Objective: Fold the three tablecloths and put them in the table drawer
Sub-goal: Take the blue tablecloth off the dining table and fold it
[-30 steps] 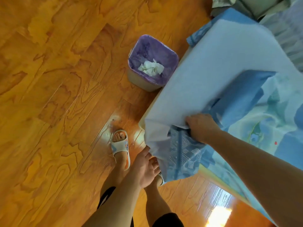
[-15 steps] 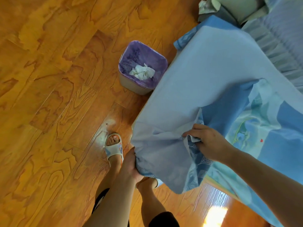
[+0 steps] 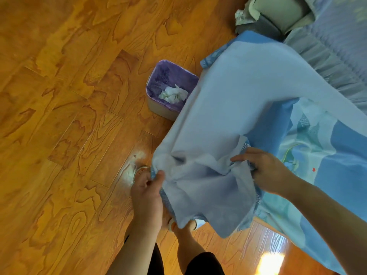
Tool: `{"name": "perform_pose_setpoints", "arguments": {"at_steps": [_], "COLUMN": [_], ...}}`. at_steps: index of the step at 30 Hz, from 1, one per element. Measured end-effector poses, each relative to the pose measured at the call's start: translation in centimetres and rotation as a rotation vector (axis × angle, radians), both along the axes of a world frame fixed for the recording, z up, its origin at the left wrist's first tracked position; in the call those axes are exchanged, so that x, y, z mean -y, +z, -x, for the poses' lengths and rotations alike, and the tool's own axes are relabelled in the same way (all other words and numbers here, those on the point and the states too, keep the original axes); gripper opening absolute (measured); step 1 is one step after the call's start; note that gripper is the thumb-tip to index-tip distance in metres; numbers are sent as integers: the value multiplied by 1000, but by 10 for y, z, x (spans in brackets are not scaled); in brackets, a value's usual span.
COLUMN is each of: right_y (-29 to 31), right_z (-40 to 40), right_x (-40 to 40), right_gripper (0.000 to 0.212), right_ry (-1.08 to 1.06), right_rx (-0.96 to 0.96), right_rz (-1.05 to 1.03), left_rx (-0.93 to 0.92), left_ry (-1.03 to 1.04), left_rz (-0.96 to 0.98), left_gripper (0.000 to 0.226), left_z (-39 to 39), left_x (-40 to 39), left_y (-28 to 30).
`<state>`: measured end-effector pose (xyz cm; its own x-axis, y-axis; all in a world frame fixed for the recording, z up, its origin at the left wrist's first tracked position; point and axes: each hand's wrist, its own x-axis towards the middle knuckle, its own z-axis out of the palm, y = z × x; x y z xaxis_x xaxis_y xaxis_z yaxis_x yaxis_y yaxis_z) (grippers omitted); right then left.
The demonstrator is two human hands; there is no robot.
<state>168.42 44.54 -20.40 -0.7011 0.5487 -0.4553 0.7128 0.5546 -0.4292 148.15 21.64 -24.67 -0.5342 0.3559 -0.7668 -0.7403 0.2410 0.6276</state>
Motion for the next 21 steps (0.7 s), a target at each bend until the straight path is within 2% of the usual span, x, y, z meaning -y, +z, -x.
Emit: {"name": "perform_pose_setpoints", "arguments": {"at_steps": [1, 2, 3, 4, 5, 7, 8, 10, 11, 12, 14, 15, 16, 17, 19, 21], "right_y": [0, 0, -5, -8, -14, -23, -22, -12, -4, 7, 29, 40, 53, 63, 77, 85], "right_z": [2, 4, 4, 4, 2, -1, -1, 4, 11, 21, 43, 57, 75, 94, 140, 182], "right_x": [-2, -4, -7, -8, -11, -24, -34, -57, -68, -79, -98, -104, -109, -113, -119, -126], "right_gripper": [49, 41, 32, 24, 18, 19, 23, 28, 27, 24, 22, 24, 24, 24, 22, 21], "right_ry": [79, 158, 225, 275, 285, 222, 216, 207, 164, 71, -316, -515, -637, -665, -558, -450], "right_rx": [0, -1, 11, 62, 161, 421, 587, 780, 790, 701, 248, 26, -156, -267, -308, -280], "right_rz": [-49, -82, -97, -99, -94, -124, -153, -218, -268, -354, -597, -717, -800, -839, -831, -819], "left_rx": [-139, -120, -30, 137, 247, 406, 417, 363, 283, 147, -109, -133, -69, 14, 88, 9], "left_ry": [-100, -108, -43, -3, -16, -105, -186, -359, -427, -459, -484, -450, -411, -387, -459, -519], "left_rz": [165, 300, 437, 555, 634, 565, 538, 472, 429, 372, 237, 180, 178, 216, 318, 252], "left_gripper": [18, 18, 12, 2, 11, 20, 20, 20, 24, 33, 47, 44, 35, 28, 26, 29], "left_z": [2, 6, 10, 15, 21, 41, 54, 83, 97, 109, 123, 126, 126, 127, 131, 133], "left_x": [3, 5, 7, 12, 15, 17, 12, -6, -13, -18, -26, -28, -30, -30, -20, -12], "left_y": [-2, -15, -28, -42, -49, -68, -68, -50, -42, -40, -31, -29, -35, -39, -49, -50]}}
